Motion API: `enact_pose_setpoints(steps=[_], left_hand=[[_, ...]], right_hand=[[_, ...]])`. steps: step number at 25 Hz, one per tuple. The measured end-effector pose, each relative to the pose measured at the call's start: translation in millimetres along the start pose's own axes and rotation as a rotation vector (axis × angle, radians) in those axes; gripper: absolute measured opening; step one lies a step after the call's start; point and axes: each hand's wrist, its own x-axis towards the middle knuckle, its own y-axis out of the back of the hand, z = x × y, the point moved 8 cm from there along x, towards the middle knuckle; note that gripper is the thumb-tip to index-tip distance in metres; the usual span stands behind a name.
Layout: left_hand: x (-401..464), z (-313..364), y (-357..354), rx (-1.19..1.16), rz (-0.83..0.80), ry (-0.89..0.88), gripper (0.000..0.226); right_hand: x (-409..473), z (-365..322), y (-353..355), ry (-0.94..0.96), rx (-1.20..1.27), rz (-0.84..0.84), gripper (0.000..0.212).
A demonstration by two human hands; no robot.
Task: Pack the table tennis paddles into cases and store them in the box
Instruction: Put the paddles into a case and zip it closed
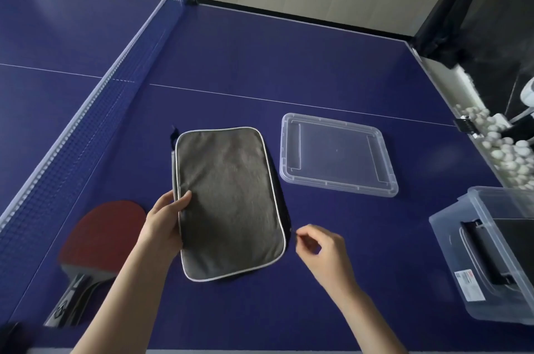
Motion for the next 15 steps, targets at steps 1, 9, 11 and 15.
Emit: enact_pose_setpoints(steps=[1,9,11,15], left_hand=[[3.1,-2.6,0.2,-0.044,0.038,0.006,0.036],[-8.9,-44.4,-14.8,-0.234,0.455,0.018,0.033],[-12.4,-50.0,-19.8,-0.289,0.514,0.012,0.037],[-21.9,-60.5,-27.8,-0.335,0.600,0.018,0.042]], right_hand=[[-7.2,0.0,-0.4,0.006,-0.031,0.001,0.013],[-45.0,-17.3,-25.2,0.017,-0.045,0.004,0.015],[-50.8,-24.9,-32.1,0.015,-0.012,0.025,0.013],[-56.5,-39.6,-39.7,0.063,-0.041,0.106,0.010]])
